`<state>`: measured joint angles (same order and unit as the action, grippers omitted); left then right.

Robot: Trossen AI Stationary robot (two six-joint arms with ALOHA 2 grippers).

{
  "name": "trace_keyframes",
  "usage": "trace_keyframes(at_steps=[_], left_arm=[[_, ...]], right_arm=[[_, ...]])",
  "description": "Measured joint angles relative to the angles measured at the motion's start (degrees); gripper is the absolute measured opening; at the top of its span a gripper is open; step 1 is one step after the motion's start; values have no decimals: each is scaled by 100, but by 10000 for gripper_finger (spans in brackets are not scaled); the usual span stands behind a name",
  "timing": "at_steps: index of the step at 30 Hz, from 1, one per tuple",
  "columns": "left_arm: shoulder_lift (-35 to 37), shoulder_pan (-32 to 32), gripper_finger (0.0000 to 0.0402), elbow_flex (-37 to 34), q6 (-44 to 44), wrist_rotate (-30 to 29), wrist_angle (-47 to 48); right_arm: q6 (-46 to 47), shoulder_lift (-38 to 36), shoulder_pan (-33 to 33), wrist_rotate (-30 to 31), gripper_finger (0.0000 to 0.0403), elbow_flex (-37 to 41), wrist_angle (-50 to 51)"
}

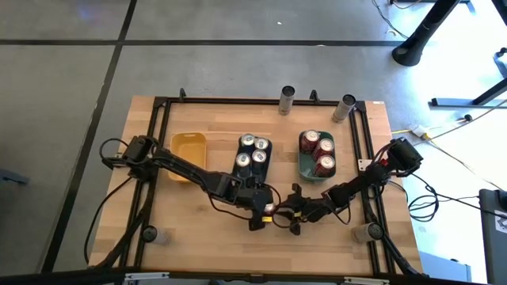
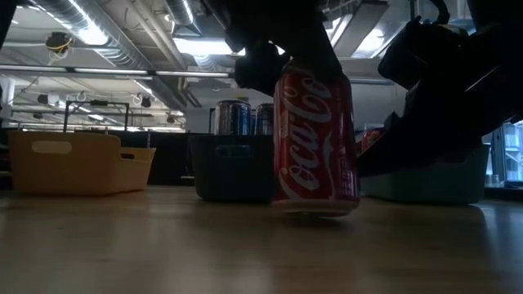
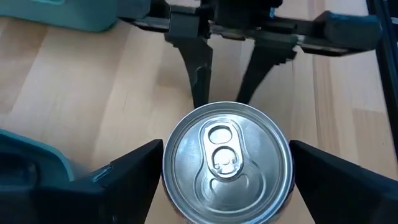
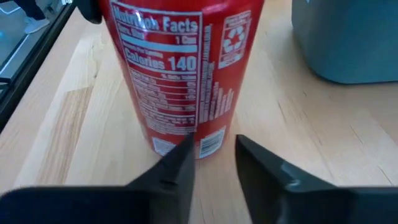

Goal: Sort soda cans
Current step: Put the red soda can into green bin

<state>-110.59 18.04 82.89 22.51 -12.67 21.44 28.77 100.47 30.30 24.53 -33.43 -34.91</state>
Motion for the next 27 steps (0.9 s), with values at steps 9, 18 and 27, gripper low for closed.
trace_keyframes(at_steps=[9, 18, 27], left_arm=[[8, -4, 379, 2, -57, -49, 7], [420, 76, 378, 48, -255, -67, 125], [926, 167, 377, 52, -36, -193, 1040]], right_arm=[[-9, -91, 0, -12, 224, 0, 137], [-80, -1515, 0, -398, 253, 2, 1463], [-244, -2382, 2, -313, 253, 2, 1420]])
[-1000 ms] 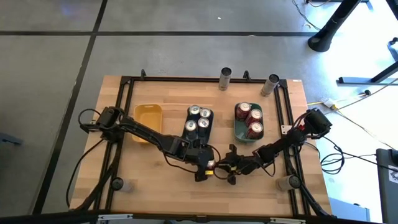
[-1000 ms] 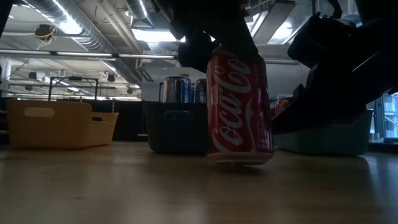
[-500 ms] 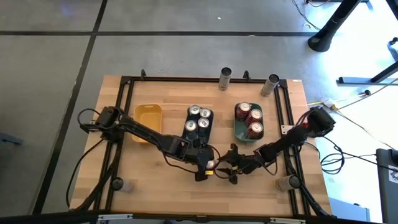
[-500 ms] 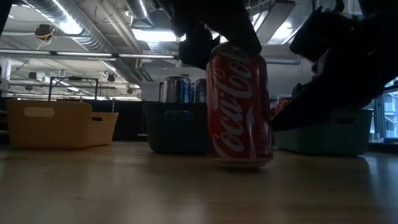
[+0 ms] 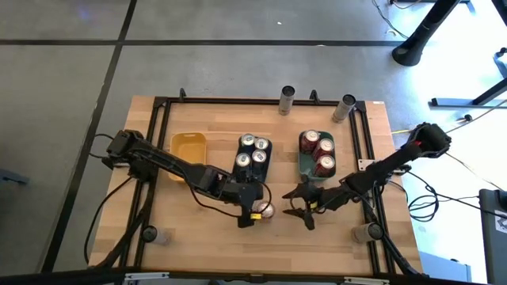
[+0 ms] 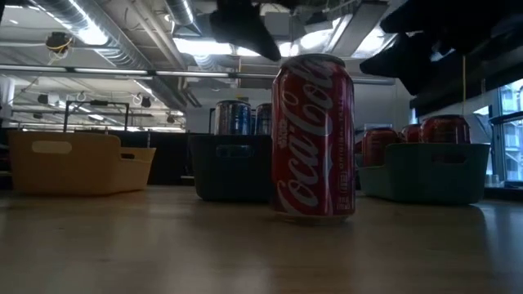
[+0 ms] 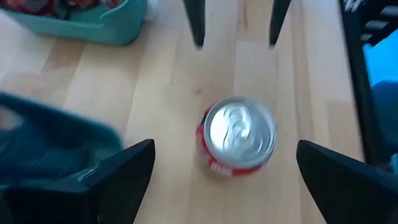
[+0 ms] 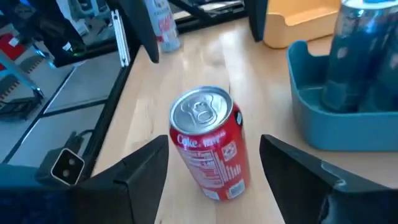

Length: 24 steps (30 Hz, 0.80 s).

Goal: Sort soda cans
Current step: Put the red soda can into green bin

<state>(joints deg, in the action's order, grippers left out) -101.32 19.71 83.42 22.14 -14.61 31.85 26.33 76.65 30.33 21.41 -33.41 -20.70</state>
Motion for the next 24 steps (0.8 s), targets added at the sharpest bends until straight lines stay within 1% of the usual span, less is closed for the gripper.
trace_keyframes(at_steps=[3, 5, 7, 9, 12, 14, 18, 19, 21, 24], left_arm=[[118, 103, 377, -2, 144, -237, 377], [202, 191, 377, 0, 230, -440, 606], [260, 272, 377, -36, 332, -557, 818], [317, 327, 376, -163, 449, -568, 851], [355, 381, 376, -355, 590, -572, 845], [355, 409, 376, -485, 689, -575, 816], [355, 436, 376, -850, 842, -578, 364], [355, 456, 376, -944, 849, -578, 213], [355, 477, 376, -1163, 847, -578, -233], [353, 514, 376, -1482, 888, -578, -760]], right_arm=[[-298, -25, -53, 33, 253, 0, -217], [-338, -25, -72, 34, 253, 0, -234], [-245, -21, -77, -101, 253, 2, -324], [-402, -3, -72, -272, 255, 2, -484], [-670, 13, -70, -290, 274, -4, -732], [-765, 10, -74, -230, 301, -74, -805], [-913, 11, -75, -12, 374, -188, -808], [-921, 10, -87, 61, 387, -203, -814], [-927, 10, -114, 268, 391, -237, -803], [-928, 10, -118, 404, 367, -240, -794]])
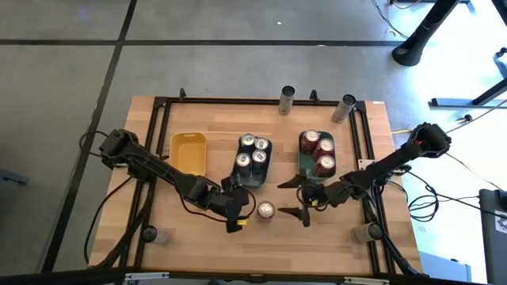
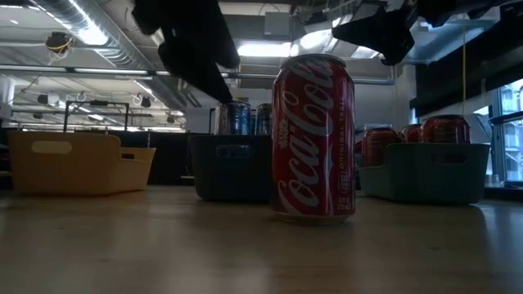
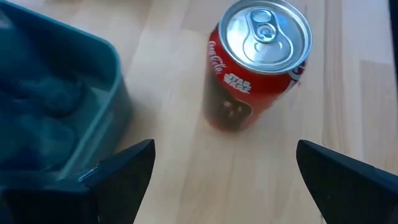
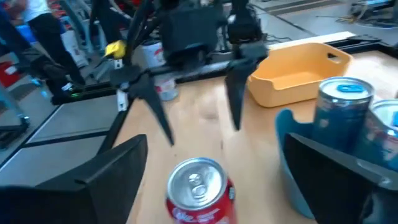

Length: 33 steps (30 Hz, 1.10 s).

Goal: Sort soda cans
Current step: Put the red soda can into green bin

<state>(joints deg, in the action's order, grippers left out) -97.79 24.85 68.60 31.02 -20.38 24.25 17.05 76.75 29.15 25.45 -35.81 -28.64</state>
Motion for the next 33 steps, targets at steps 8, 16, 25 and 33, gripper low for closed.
trace_keyframes(at_steps=[8, 16, 25, 33], left_arm=[[-69, -6, 376, -868, -14, -6, -1854], [-598, 2, 376, -1020, -337, -43, -2658], [-820, 14, 376, -1021, -309, -44, -2584], [-824, 41, 376, -1019, -153, -46, -2286]], right_arm=[[114, 26, 7, 98, 336, -2, -115], [48, 400, -306, -430, 335, -776, 879], [27, 1077, -566, -1043, 335, -2184, 3111], [203, 1851, -555, -1357, 335, -2807, 3606]])
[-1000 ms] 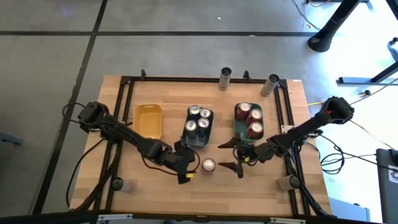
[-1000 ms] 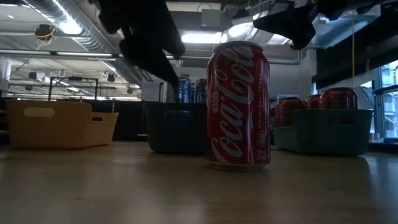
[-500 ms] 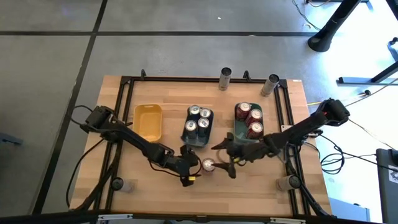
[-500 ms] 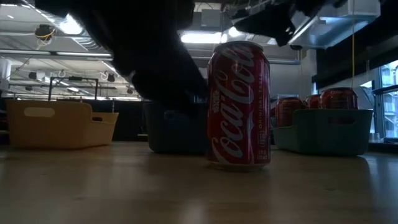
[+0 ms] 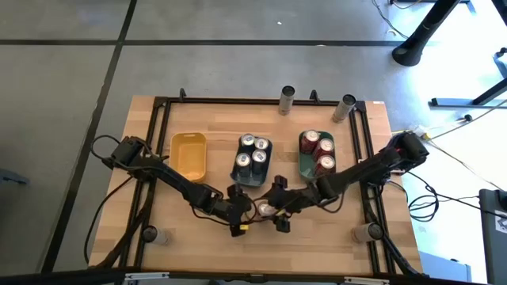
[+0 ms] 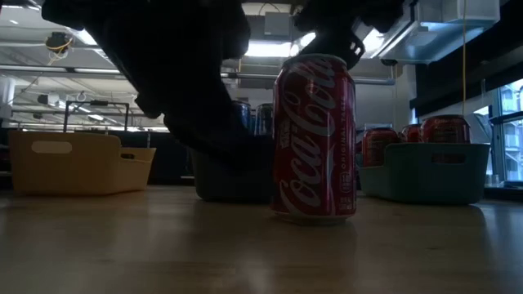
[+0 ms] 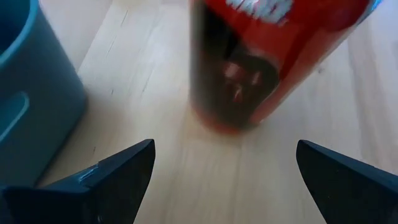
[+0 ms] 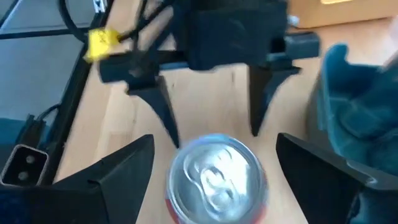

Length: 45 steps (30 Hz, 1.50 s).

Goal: Sort soda cans
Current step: Put the red soda can into green bin

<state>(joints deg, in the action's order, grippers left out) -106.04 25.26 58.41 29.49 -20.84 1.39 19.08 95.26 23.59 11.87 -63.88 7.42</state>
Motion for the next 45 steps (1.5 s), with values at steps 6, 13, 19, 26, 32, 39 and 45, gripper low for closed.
trace_keyframes(at_steps=[6, 13, 19, 26, 32, 39, 45], left_arm=[[-4, 33, 376, -2, 42, 2, 93], [-4, 24, 376, -2, 33, 0, 105], [-4, 19, 376, 0, 27, 0, 99], [-4, 19, 376, 0, 16, 0, 103], [-4, 19, 376, 0, 34, 0, 94], [-4, 19, 376, 0, 33, 0, 89], [-3, 19, 376, 0, 57, 0, 87]], right_arm=[[212, 160, 0, -2, 335, -3, 239], [420, 361, 44, -103, 335, -12, 210], [460, 446, 44, -40, 335, -20, 221], [471, 419, 46, 49, 275, -17, 252], [441, 232, 123, 97, 275, 9, 457], [506, -524, 131, 702, 275, 9, 1281], [583, -1295, 114, 1404, 275, 10, 2272]])
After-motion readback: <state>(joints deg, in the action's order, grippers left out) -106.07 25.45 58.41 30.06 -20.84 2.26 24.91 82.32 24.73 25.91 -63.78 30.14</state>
